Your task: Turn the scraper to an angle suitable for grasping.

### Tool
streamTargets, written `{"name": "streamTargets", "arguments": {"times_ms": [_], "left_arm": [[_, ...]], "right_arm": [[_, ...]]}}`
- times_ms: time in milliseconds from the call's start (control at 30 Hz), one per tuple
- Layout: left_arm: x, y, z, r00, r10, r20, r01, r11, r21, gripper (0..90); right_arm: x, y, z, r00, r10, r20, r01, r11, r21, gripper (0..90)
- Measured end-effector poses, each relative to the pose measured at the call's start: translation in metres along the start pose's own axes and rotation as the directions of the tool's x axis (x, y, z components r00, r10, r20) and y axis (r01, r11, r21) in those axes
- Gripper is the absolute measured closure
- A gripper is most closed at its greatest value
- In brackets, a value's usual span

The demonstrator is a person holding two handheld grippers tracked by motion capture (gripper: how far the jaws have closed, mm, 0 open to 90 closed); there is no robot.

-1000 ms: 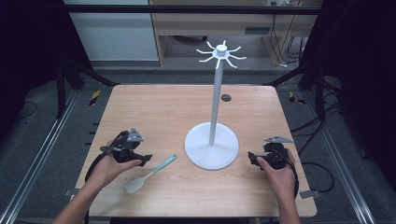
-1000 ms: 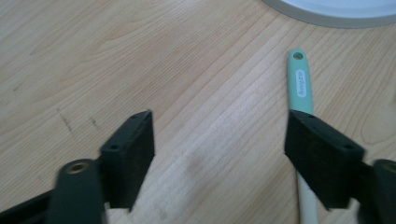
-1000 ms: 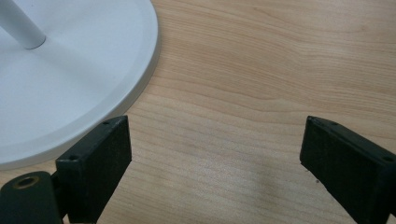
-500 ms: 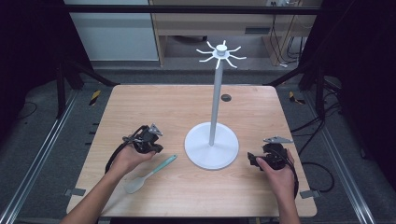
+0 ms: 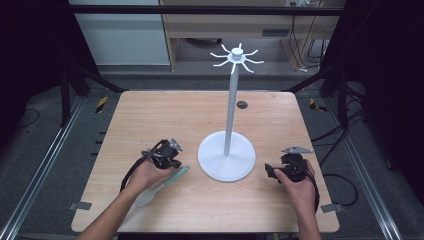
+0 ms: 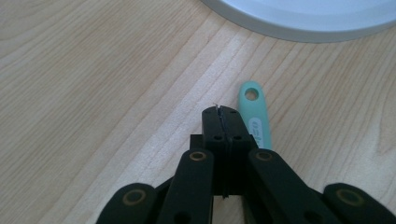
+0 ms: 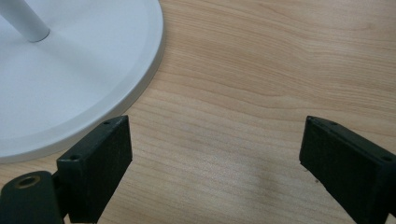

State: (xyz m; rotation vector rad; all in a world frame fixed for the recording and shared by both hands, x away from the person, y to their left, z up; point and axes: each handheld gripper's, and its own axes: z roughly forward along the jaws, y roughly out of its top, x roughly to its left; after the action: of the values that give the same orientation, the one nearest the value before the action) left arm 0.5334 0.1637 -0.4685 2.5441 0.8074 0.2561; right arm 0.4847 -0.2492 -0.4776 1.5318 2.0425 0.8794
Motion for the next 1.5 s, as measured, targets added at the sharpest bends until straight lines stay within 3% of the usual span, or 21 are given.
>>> {"name": "streamTargets", "arguments": {"times_ms": [333,567,700,933,1067,1233,1367,1500], "left_arm": [[-0.005,-0.001,0.003,0.9998,0.017,0.005,-0.017,0.9998,0.012,90.0],[-0.024,-0.001,0.001,0.9973,0.06,0.043,-0.061,0.998,0.016,90.0],[-0.035,0.002,-0.001,0.9923,0.118,0.039,-0.119,0.9919,0.044,90.0],[-0.036,0.014,-0.015,0.9888,0.147,0.025,-0.148,0.988,0.044,90.0],[-0.038,0.016,-0.017,0.9868,0.158,0.033,-0.16,0.9847,0.068,88.0],[-0.04,0.018,-0.017,0.9869,0.159,0.025,-0.161,0.9829,0.089,75.8],[-0.04,0.02,-0.017,0.9893,0.145,0.021,-0.146,0.9836,0.106,58.5],[-0.043,0.022,-0.016,0.9869,0.161,0.008,-0.161,0.9786,0.128,47.9]], "right_arm": [[0.0,0.0,0.0,1.0,0.001,0.001,-0.001,1.0,-0.001,9.8],[0.0,0.0,0.0,1.0,0.007,0.001,-0.007,1.0,0.006,9.9],[0.001,0.0,0.0,1.0,0.0,0.001,0.0,1.0,0.002,9.9],[0.0,0.0,-0.001,1.0,0.005,0.002,-0.005,1.0,0.002,9.9],[0.0,0.0,0.0,1.0,0.005,0.0,-0.005,1.0,0.002,9.9],[0.0,0.0,-0.001,1.0,0.004,0.001,-0.004,1.0,-0.001,9.9],[0.0,0.0,-0.001,0.9999,0.012,-0.001,-0.012,1.0,0.005,9.9],[0.0,0.0,-0.001,1.0,0.006,-0.002,-0.006,1.0,0.002,9.9]]}}
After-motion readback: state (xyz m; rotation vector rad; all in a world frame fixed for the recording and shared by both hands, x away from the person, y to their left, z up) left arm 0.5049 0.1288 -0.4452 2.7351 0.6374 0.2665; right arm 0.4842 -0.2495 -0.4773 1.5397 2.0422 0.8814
